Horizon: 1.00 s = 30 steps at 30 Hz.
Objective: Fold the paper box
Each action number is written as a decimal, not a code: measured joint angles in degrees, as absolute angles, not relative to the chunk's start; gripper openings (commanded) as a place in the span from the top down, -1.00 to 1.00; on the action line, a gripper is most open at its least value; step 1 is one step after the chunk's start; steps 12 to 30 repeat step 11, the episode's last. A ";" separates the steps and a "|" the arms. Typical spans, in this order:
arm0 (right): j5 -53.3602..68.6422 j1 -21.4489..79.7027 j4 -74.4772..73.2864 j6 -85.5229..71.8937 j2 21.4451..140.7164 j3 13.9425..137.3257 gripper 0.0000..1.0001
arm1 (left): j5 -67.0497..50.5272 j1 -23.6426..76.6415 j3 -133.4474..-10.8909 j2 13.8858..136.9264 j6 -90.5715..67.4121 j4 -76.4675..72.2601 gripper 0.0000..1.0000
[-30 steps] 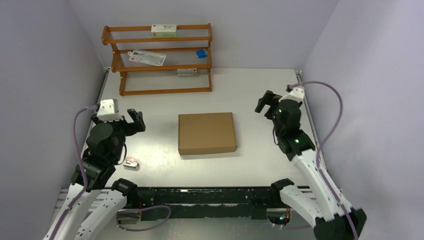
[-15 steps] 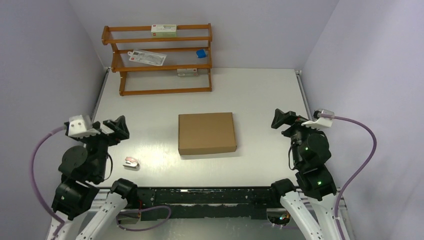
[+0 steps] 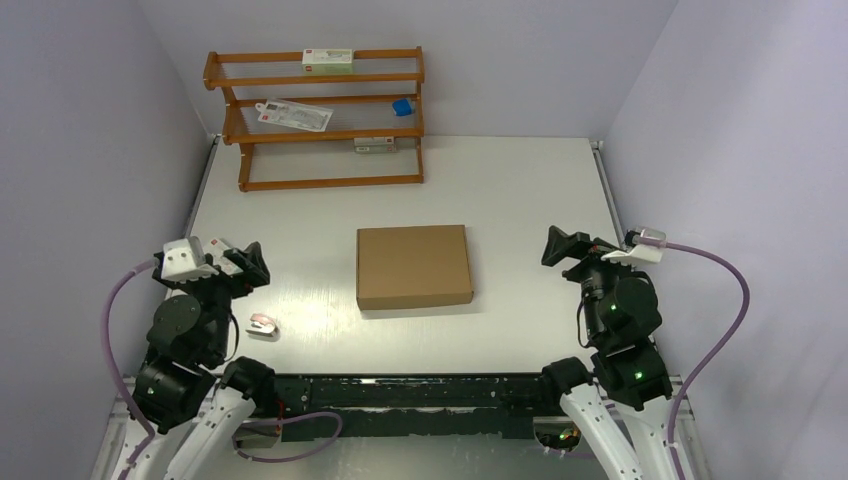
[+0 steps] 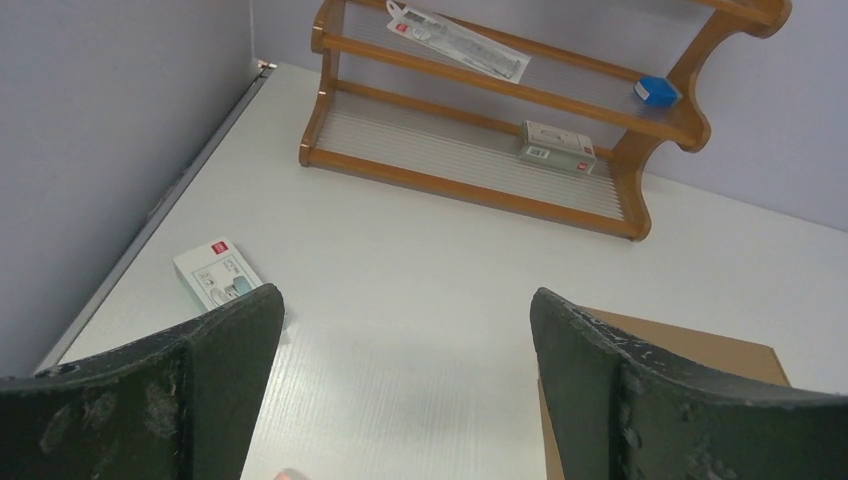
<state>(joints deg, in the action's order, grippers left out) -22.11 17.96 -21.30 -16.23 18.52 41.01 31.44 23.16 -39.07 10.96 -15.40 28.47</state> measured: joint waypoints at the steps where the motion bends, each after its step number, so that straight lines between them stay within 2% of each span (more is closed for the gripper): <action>1: -22.04 17.96 -21.26 -16.23 18.52 41.01 -1.00 | 31.29 23.16 -39.07 11.44 -15.40 28.49 -0.96; 30: -21.63 17.96 -21.28 -15.77 18.50 41.01 -1.00 | 30.33 23.16 -39.05 12.73 -14.96 27.94 -0.96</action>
